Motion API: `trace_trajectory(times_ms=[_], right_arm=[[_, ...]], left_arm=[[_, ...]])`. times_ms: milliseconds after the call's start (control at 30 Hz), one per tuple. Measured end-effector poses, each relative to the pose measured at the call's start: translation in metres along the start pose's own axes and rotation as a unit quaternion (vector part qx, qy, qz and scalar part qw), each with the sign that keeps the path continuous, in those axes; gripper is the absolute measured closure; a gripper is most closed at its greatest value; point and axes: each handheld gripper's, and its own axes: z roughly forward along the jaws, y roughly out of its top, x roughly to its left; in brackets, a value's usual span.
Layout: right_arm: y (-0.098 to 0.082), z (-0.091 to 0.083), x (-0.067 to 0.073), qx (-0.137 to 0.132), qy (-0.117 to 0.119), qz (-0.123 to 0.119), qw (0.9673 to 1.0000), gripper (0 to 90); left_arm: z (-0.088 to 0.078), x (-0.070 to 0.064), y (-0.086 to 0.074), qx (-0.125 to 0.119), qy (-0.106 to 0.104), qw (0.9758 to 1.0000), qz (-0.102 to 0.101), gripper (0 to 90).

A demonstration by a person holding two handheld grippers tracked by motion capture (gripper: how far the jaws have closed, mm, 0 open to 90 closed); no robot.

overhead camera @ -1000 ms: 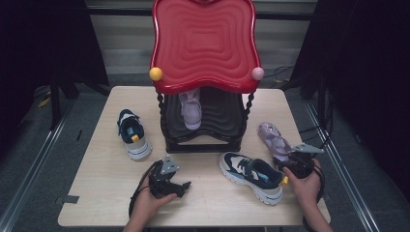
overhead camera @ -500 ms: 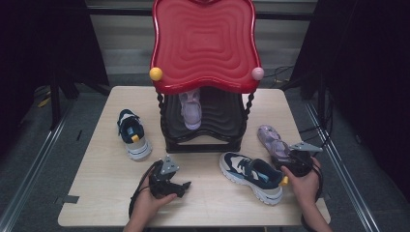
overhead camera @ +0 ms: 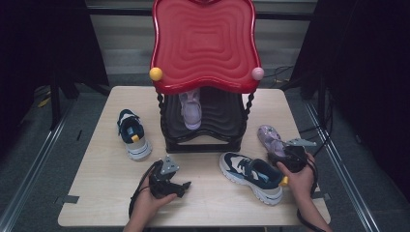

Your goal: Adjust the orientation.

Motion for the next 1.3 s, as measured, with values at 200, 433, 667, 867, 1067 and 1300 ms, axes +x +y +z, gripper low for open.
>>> trace_trajectory(times_ms=[200, 433, 667, 867, 1067, 1300], right_arm=[[0.0, 0.0, 0.0, -0.004, -0.003, 0.005, 1.0, 32.0], [-0.001, -0.001, 0.0, -0.006, -0.004, 0.015, 0.9999, 34.4], [-0.002, -0.005, -0.004, -0.007, 0.004, 0.023, 0.9997, 35.8], [-0.002, -0.01, -0.004, -0.006, 0.012, 0.028, 0.9995, 36.3], [-0.002, -0.016, -0.002, -0.006, 0.019, 0.022, 0.9996, 36.5], [0.002, -0.025, 0.0, -0.013, 0.027, 0.02, 0.9994, 36.6]], left_arm=[[0.0, 0.0, 0.0, 0.0, 0.0, 1.0, 0.0, 14.7], [0.0, 0.0, 0.0, 0.0, 0.0, 1.0, 0.0, 14.7], [0.0, 0.0, 0.0, 0.0, 0.0, 1.0, 0.0, 14.7], [0.0, 0.0, 0.0, 0.0, 0.0, 1.0, -0.001, 14.7], [0.0, 0.0, 0.0, -0.001, 0.0, 1.0, 0.001, 14.7], [0.0, 0.0, 0.0, 0.0, 0.0, 1.0, 0.0, 14.7]])
